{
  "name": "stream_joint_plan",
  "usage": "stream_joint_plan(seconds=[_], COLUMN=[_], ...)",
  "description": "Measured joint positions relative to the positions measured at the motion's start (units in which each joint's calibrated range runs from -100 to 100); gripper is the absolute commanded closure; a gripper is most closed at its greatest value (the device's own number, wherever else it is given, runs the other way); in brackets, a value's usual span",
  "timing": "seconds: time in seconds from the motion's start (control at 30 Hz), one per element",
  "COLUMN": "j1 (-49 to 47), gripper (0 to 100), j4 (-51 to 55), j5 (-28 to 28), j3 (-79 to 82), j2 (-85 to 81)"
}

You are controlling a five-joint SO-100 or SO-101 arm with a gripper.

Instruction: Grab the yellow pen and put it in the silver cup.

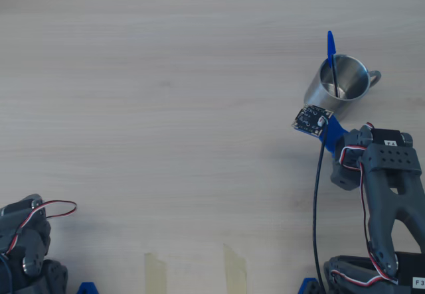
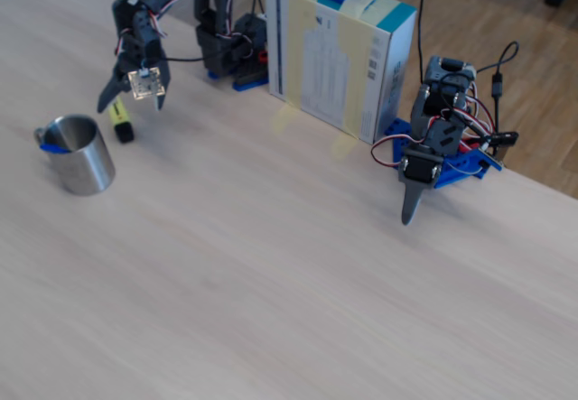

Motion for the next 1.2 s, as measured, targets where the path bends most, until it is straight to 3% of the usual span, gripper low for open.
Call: stream_joint_plan(seconds=[0.83, 1.2], j1=[-0.33, 5.43], gripper=[53, 53], j4=[-4.79, -6.64], j5=[-0.21, -0.26], j3=[1.35, 5.86], j2=[12.34, 10.59])
